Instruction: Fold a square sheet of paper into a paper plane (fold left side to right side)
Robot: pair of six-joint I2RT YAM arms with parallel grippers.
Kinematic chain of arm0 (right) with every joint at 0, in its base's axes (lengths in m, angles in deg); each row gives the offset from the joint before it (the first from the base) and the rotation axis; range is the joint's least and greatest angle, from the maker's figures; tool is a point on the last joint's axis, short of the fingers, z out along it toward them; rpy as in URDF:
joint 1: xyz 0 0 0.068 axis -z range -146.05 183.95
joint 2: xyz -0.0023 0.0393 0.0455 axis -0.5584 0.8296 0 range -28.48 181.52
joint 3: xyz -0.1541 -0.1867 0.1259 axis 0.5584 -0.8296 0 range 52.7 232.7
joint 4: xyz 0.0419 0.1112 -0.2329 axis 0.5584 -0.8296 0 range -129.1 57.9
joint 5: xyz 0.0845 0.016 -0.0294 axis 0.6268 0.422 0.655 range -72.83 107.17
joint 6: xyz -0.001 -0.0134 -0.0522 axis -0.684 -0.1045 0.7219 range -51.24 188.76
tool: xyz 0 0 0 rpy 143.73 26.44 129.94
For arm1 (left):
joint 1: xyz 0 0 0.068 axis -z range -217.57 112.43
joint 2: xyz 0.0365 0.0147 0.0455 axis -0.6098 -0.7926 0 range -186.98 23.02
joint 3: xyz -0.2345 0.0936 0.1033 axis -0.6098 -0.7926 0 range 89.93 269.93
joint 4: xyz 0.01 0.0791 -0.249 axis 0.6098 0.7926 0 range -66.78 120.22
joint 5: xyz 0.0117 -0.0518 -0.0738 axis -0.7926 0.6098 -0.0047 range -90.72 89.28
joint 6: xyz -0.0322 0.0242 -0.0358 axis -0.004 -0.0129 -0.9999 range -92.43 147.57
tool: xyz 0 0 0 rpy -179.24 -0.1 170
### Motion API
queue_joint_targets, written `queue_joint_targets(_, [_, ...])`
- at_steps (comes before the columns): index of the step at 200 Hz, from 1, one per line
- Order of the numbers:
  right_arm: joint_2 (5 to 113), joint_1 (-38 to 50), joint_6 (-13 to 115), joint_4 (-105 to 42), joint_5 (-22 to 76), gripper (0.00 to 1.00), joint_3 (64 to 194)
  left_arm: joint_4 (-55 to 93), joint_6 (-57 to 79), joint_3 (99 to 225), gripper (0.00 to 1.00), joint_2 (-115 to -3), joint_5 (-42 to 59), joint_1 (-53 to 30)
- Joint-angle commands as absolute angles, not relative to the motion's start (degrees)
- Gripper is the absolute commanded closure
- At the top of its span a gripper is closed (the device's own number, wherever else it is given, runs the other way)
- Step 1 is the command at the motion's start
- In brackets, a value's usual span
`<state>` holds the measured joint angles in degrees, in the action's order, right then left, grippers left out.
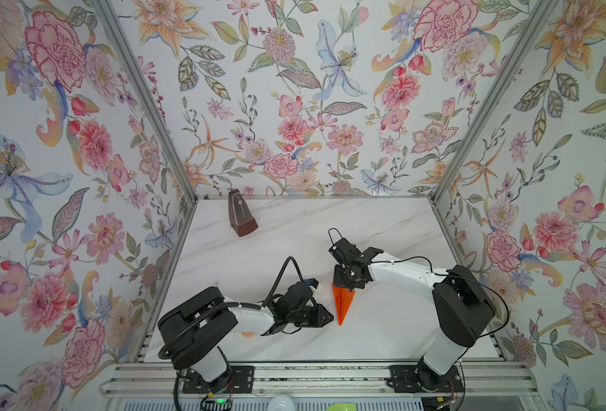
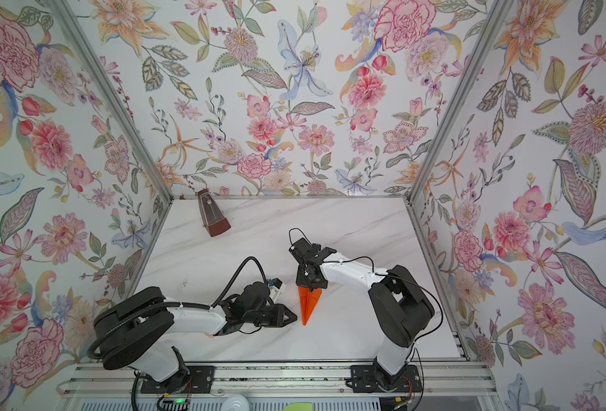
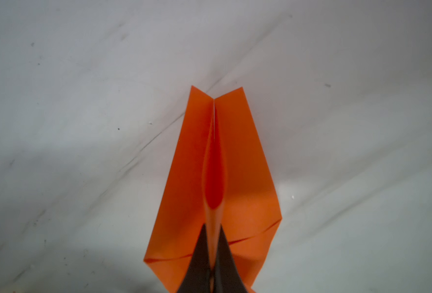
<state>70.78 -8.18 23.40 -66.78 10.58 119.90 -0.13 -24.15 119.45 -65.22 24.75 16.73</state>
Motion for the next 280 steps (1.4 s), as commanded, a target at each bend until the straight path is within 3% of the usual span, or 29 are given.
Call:
queue_joint_targets(1, [73.44, -7.48, 30.60, -68.78, 8.25, 1.00, 124.25, 9.88, -19.50, 119.55, 0.76, -58.83, 18.03, 15.43])
queue_joint_targets(36, [80.45, -6.86, 35.62, -71.35, 7.78, 1.00, 132.56, 16.01, -16.99, 116.67, 0.76, -50.17, 16.17, 10.80])
queue_joint_targets(58, [84.64, -6.18, 34.65, -72.53, 8.91, 0.80, 136.27, 17.86, -16.81, 114.21, 0.76, -45.37, 15.93, 8.00])
queue_joint_targets(90, [88.44, -6.04, 32.36, -72.46, 10.79, 0.63, 138.87, 19.94, -16.69, 111.89, 0.75, -40.14, 15.42, 5.86])
queue_joint_targets(149, [93.43, -5.74, 30.76, -72.46, 10.55, 0.55, 140.66, 21.11, -16.81, 110.32, 0.75, -37.82, 15.90, 4.74])
queue_joint_targets(223, [101.31, -1.32, 34.11, -72.45, 6.86, 0.55, 151.78, 25.25, -14.00, 112.06, 0.75, -37.27, 12.17, 2.55])
queue_joint_targets(280, [100.46, 2.07, 38.38, -78.01, 7.77, 0.53, 164.34, 36.43, -4.26, 118.74, 0.65, -35.81, 2.91, -4.47])
